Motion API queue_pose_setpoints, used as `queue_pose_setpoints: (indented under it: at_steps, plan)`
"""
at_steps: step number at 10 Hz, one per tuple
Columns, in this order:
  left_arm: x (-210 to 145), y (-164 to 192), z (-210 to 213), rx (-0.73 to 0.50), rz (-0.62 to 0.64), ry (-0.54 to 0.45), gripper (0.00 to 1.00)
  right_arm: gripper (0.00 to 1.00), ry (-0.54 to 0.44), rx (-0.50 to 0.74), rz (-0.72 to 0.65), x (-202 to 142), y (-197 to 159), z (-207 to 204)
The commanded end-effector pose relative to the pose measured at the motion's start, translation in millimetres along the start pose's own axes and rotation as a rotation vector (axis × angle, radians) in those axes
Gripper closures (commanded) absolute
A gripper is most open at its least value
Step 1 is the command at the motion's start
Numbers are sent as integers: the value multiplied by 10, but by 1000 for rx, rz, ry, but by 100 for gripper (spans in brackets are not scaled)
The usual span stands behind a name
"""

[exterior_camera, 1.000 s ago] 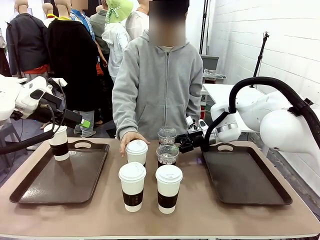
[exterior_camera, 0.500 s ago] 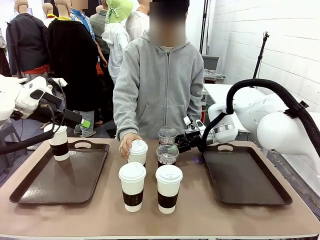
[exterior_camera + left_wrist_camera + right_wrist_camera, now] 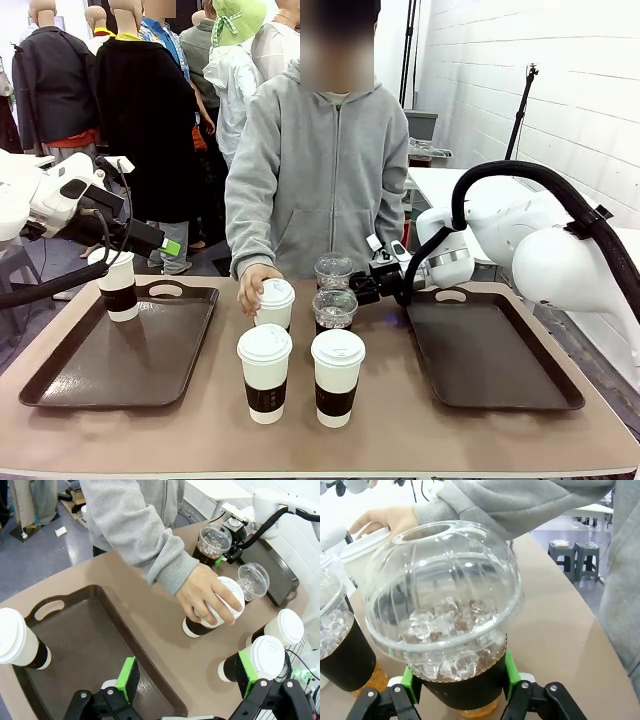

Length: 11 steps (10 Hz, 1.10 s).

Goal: Distribute the coffee onto the tray.
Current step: Pick up one iced Americano and place it on the right Handle tray.

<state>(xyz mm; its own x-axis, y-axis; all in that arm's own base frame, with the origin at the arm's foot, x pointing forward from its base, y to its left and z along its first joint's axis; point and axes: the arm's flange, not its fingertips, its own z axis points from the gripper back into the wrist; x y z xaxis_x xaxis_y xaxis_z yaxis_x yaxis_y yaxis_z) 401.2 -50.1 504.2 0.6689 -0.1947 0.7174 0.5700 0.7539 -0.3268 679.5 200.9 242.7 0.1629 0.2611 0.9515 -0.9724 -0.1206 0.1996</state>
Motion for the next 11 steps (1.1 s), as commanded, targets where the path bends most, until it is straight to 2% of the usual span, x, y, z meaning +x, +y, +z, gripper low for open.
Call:
queue_pose_setpoints:
  at_steps: [1, 4, 6, 8, 11]
  plan:
    - [5, 40, -16, -16, -18, -13, 0, 25, -19, 16, -21, 58, -82, 14]
    - [5, 40, -16, -16, -18, -13, 0, 25, -40, 5, -26, 118, -78, 74]
    - [5, 40, -16, -16, -18, -13, 0, 25, -47, -13, -15, 304, -22, 218]
    - [5, 40, -16, -16, -18, -13, 0, 25, -41, -57, 0, 548, 77, 499]
    - [5, 40, -16, -16, -18, -13, 0, 25, -37, -114, 2, 697, 289, 1007]
